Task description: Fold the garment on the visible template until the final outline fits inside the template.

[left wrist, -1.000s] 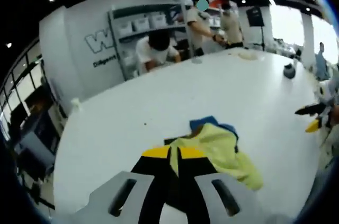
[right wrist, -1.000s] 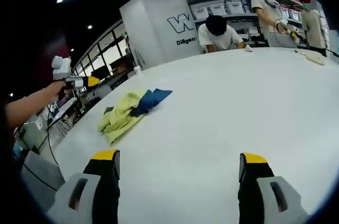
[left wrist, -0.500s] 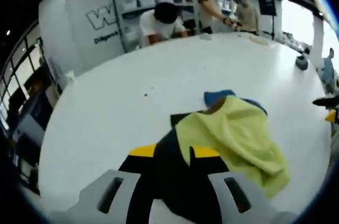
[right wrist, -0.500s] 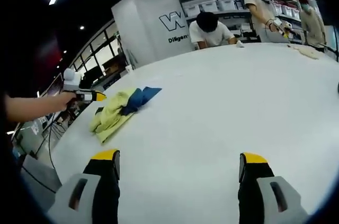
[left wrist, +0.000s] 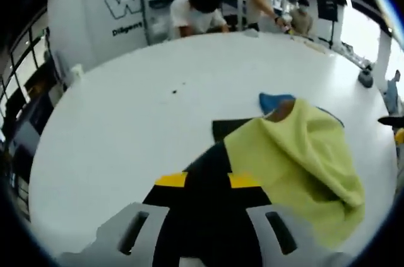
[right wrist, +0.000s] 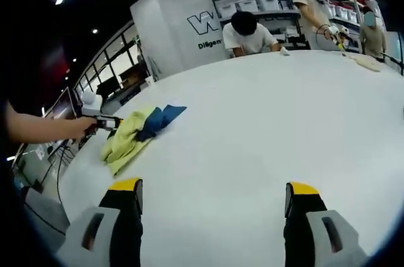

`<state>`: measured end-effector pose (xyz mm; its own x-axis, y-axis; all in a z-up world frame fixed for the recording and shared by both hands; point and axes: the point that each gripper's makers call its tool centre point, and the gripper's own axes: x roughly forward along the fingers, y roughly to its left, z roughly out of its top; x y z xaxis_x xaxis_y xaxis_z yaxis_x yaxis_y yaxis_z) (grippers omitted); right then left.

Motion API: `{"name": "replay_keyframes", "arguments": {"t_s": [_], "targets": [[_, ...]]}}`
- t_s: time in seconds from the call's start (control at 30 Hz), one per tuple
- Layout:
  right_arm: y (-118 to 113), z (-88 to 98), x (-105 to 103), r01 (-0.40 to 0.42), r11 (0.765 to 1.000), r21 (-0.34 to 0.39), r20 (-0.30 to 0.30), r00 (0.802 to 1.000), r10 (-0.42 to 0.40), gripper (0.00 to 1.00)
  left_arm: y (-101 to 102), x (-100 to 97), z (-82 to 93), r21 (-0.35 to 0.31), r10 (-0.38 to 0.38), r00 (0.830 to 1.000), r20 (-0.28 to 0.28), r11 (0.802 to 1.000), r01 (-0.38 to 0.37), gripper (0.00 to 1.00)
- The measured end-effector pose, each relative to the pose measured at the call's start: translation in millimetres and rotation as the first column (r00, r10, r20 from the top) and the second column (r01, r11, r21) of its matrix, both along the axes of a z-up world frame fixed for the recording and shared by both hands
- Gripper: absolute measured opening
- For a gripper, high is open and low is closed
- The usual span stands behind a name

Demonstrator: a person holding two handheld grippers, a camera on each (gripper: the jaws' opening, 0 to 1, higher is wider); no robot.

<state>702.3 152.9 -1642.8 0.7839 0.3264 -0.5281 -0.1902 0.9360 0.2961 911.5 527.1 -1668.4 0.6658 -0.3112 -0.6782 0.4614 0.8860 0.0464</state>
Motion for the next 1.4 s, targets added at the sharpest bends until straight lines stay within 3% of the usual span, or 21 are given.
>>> {"name": "replay_keyframes", "arguments": {"t_s": [0.07, 0.2, 0.43, 0.5, 0.63, 0.67, 0.97, 1.23, 1.4], "targets": [[-0.2, -4.1, 0.6, 0.000, 1.000, -0.001, -0.001, 1.000, 0.000, 0.93, -0.5, -1.1, -2.6, 0.001, -0.005, 1.000, -0.010, 1.000, 0.005, 0.00], [2.8, -3.3, 2.4, -0.006, 1.000, 0.001, -0.003, 1.000, 0.006, 0.93, 1.4, -1.3, -3.5, 0.020, -0.038, 0.999, -0.004, 0.999, 0.038, 0.00], [9.8, -1.7, -1.1, -0.019, 1.000, 0.011, -0.004, 1.000, 0.019, 0.93, 3.4, 0.6, 19.3, 0.045, -0.050, 0.995, 0.089, 0.998, 0.046, 0.00], [10.3, -0.6, -2.1, -0.020, 1.000, 0.011, -0.004, 1.000, 0.020, 0.93, 5.3, -0.9, 21.1, 0.044, -0.047, 0.995, 0.086, 0.998, 0.043, 0.02], [8.7, 0.7, -3.0, -0.015, 1.000, 0.011, -0.002, 1.000, 0.015, 0.93, 11.2, 0.7, 4.7, 0.022, -0.020, 1.000, 0.008, 1.000, 0.020, 0.40], [7.6, 0.5, -2.9, -0.013, 1.000, 0.011, -0.002, 1.000, 0.013, 0.93, 11.8, 0.1, 1.2, 0.025, -0.022, 1.000, 0.000, 0.999, 0.022, 0.42], [3.9, -2.1, -4.0, 0.006, 1.000, 0.014, -0.005, 1.000, -0.006, 0.93, 3.6, -1.5, -5.9, -0.014, -0.054, 0.998, -0.019, 0.998, 0.054, 0.30], [5.3, -2.3, -3.1, 0.007, 1.000, 0.022, -0.006, 1.000, -0.007, 0.93, -8.3, -6.7, -9.0, -0.059, -0.097, 0.995, -0.028, 0.994, 0.095, 0.07], [6.7, -1.5, -4.2, 0.007, 1.000, 0.024, -0.007, 1.000, -0.007, 0.93, -11.9, -7.2, -8.7, -0.065, -0.099, 0.995, -0.021, 0.993, 0.097, 0.02]]}}
